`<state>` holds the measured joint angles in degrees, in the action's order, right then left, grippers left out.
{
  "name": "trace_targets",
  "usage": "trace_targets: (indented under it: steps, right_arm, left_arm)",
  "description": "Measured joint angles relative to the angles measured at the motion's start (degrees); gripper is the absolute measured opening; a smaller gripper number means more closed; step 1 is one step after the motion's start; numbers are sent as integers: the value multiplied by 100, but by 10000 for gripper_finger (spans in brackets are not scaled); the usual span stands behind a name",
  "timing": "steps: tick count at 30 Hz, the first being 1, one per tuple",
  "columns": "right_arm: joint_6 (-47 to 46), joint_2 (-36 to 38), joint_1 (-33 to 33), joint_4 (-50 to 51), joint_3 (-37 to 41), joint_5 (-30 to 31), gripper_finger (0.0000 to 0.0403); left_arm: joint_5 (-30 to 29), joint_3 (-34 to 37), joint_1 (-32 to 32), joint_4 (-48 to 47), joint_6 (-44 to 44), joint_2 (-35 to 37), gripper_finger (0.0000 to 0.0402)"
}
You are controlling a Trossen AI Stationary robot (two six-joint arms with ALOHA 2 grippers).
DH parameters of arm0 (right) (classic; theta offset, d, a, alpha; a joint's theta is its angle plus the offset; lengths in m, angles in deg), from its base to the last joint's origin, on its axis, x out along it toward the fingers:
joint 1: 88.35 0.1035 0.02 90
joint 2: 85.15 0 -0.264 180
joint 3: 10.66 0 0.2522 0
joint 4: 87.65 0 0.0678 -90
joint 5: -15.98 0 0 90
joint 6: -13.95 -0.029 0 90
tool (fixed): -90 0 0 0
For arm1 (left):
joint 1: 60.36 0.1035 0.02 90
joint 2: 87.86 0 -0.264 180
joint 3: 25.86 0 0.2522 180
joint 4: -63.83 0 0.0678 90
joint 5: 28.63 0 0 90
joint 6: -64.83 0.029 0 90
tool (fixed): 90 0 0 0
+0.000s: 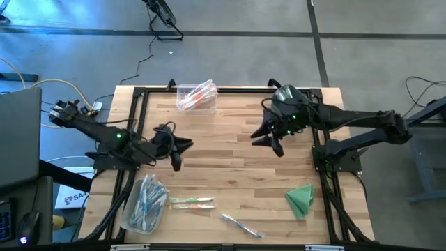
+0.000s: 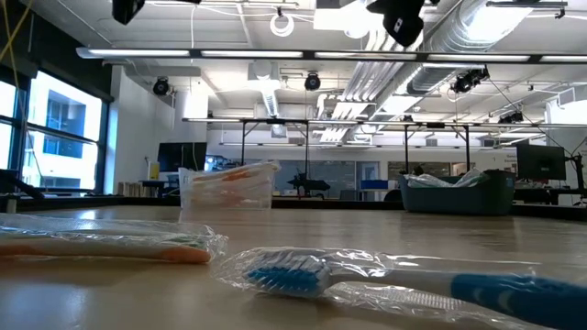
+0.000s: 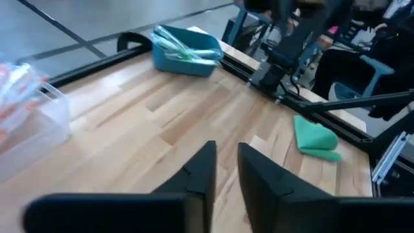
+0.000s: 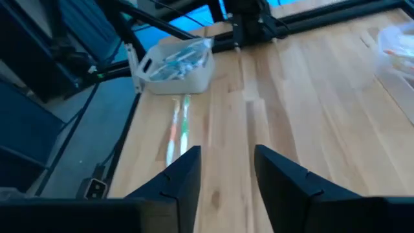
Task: Pick & Place Toothbrushes
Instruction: Put the blue toothbrush into the gray bin
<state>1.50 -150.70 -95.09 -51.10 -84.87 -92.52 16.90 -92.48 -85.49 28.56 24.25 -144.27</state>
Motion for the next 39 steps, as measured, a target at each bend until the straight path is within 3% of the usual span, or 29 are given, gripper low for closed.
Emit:
trace_targets:
  steps: [5, 11, 18, 25, 28, 32, 36, 39]
  right_arm:
    - [0, 66, 374, -18, 0, 420, 107]
    - [85, 126, 652, 36, 0, 1277, 63]
    - [476, 247, 679, 474, 2, 1314, 11]
    - [244, 486, 673, 700, 0, 2544, 3]
    - [227, 412, 675, 638, 0, 2492, 3]
    - [288, 161, 675, 590, 2, 1974, 3]
    - [329, 7, 675, 635, 2, 1950, 3]
    - [448, -14, 675, 709, 2, 1999, 4]
  left_arm:
    - [-179, 4, 0, -395, 70, 361, 6]
    - [-461, 2, 4, -447, 456, 424, 7]
    - [-535, 4, 4, -87, 1032, 412, 1]
    - [-527, 4, 63, -103, 1446, 467, 0]
    - [-345, 4, 254, -34, 1487, 469, 0]
    - [202, 4, 599, 356, 1832, 434, 0]
    - [614, 9, 950, 477, 2061, 355, 0]
    - [721, 2, 1131, 530, 1730, 349, 0]
